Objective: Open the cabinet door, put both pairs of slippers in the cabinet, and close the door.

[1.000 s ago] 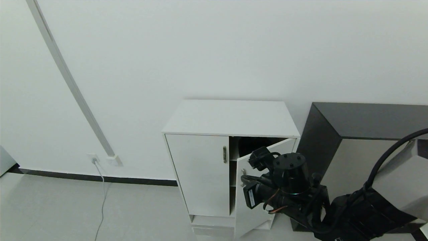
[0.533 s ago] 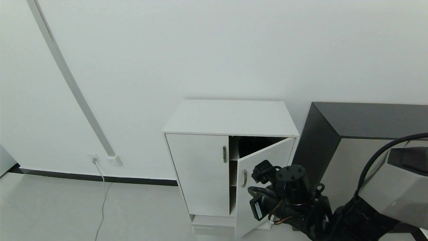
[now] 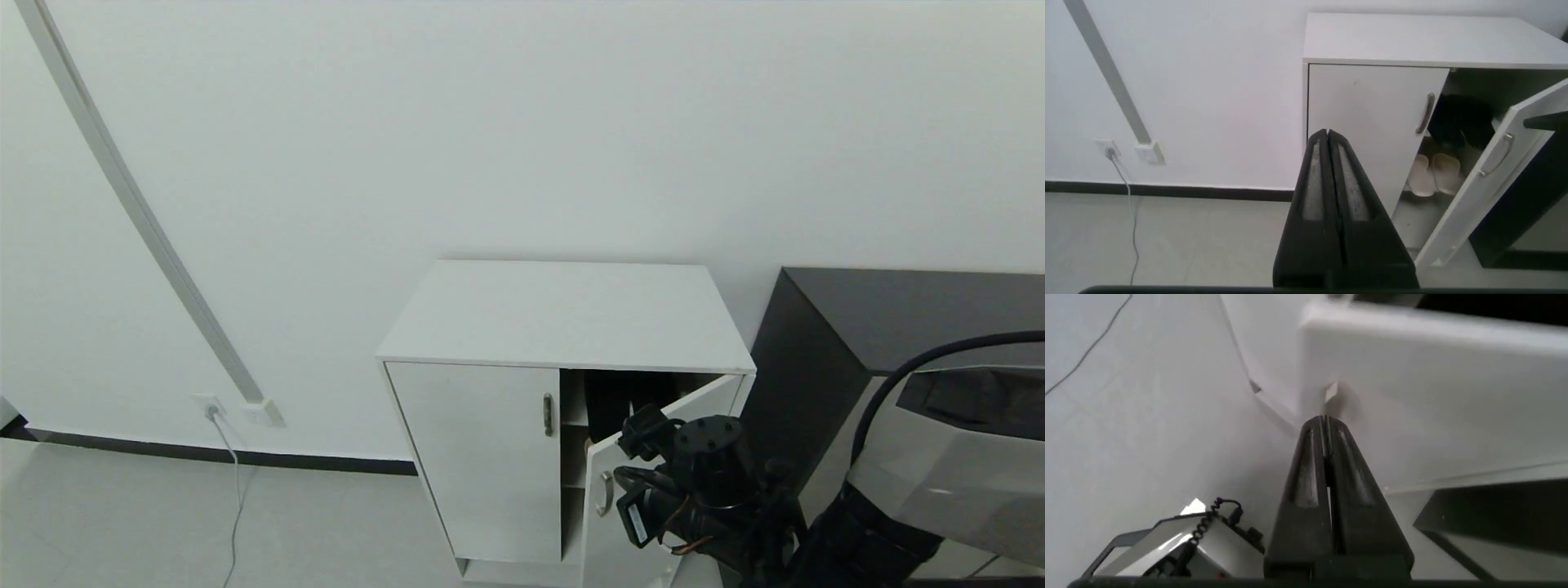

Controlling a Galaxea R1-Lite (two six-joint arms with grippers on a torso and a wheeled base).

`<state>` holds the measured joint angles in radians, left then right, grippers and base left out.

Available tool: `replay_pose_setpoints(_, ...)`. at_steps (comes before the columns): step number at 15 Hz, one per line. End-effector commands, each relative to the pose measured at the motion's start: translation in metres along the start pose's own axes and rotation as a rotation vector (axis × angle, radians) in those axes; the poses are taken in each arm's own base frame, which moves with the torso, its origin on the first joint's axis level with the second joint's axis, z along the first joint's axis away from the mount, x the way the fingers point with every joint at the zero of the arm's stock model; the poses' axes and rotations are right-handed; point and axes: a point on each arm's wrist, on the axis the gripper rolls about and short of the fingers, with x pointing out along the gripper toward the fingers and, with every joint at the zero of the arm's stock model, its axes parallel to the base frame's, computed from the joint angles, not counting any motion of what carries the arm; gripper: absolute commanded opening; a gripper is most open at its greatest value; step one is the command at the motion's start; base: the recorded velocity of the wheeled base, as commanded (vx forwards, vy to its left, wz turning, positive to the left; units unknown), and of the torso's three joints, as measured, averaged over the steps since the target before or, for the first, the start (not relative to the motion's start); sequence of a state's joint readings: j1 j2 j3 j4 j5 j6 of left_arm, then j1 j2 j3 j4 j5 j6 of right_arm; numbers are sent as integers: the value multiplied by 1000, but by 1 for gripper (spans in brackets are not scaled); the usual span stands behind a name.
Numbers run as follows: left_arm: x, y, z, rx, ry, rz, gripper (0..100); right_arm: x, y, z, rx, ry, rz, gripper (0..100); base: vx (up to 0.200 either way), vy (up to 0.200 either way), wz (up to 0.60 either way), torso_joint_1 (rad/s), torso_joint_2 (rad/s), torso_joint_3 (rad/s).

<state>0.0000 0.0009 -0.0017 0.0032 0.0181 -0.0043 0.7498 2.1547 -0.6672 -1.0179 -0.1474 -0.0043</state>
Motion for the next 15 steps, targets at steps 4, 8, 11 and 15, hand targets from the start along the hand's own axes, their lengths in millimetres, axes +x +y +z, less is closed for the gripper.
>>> replay_pose_setpoints(4, 0, 0, 0, 0, 1, -1, 0, 13, 0, 4, 7, -21, -10, 0, 0, 0, 0, 0, 0, 0)
replay_pose_setpoints(8, 0, 0, 0, 0, -1, -1, 0, 36, -11, 8, 31, -46, -43, 0, 0, 0, 0, 0, 0, 0)
replay_pose_setpoints(11, 0, 0, 0, 1, 1, -1, 0, 49, -21, 14, 45, -76, -70, 0, 0, 0, 0, 0, 0, 0)
replay_pose_setpoints(15, 0, 0, 0, 1, -1, -1, 0, 73, -37, 26, 66, -137, -111, 0, 0, 0, 0, 0, 0, 0)
